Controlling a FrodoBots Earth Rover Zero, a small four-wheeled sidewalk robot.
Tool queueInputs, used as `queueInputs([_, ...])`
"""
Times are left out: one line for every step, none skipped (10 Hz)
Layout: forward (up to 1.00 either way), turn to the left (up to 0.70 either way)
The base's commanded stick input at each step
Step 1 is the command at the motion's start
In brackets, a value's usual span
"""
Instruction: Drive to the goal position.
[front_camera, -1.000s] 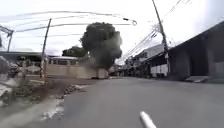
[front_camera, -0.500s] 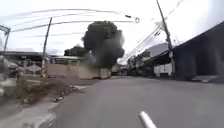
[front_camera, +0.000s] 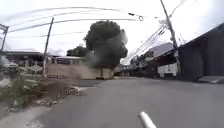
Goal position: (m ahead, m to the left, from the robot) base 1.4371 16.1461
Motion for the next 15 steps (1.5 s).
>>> queueInputs([0.70, 0.00])
queueInputs([0.70, 0.00])
queueInputs([0.70, 0.00])
queueInputs([0.70, 0.00])
queueInputs([0.70, 0.00])
queueInputs([0.70, 0.00])
queueInputs([0.70, 0.00])
queueInputs([0.70, 0.00])
queueInputs([0.70, 0.00])
queueInputs([0.70, 0.00])
queueInputs([0.70, 0.00])
queueInputs([0.70, 0.00])
queueInputs([0.70, 0.00])
queueInputs([0.70, 0.00])
queueInputs([0.70, 0.00])
